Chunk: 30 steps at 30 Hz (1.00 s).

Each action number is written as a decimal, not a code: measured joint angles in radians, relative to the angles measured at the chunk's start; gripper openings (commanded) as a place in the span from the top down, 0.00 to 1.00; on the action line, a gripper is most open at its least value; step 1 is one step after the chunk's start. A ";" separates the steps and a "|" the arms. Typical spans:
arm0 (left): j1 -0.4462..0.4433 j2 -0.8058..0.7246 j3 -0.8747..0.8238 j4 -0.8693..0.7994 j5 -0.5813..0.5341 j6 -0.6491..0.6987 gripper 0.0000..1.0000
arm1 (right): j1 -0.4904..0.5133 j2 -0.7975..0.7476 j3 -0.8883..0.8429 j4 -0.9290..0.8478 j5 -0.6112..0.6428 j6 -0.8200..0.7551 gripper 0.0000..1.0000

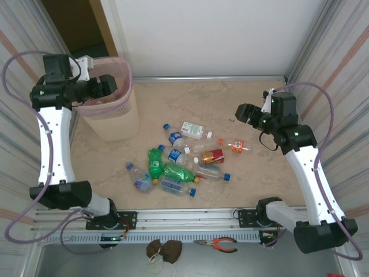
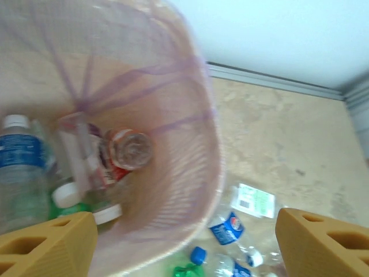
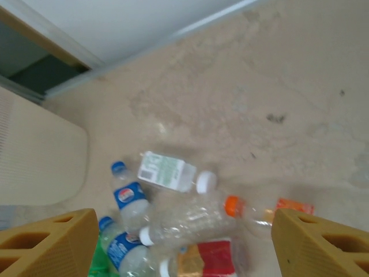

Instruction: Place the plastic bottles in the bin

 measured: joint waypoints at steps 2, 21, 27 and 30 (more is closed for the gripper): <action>0.000 -0.035 -0.066 0.045 0.067 -0.017 0.20 | 0.000 0.023 -0.001 -0.039 0.019 -0.005 0.23; 0.000 -0.206 -0.433 0.273 0.290 -0.111 0.20 | 0.153 0.380 -0.046 -0.196 0.193 -0.371 0.23; 0.000 -0.205 -0.439 0.294 0.322 -0.111 0.20 | 0.164 0.433 -0.046 -0.206 0.236 -0.691 0.21; 0.000 -0.197 -0.439 0.306 0.344 -0.111 0.20 | 0.159 0.472 -0.044 -0.210 0.250 -0.840 0.21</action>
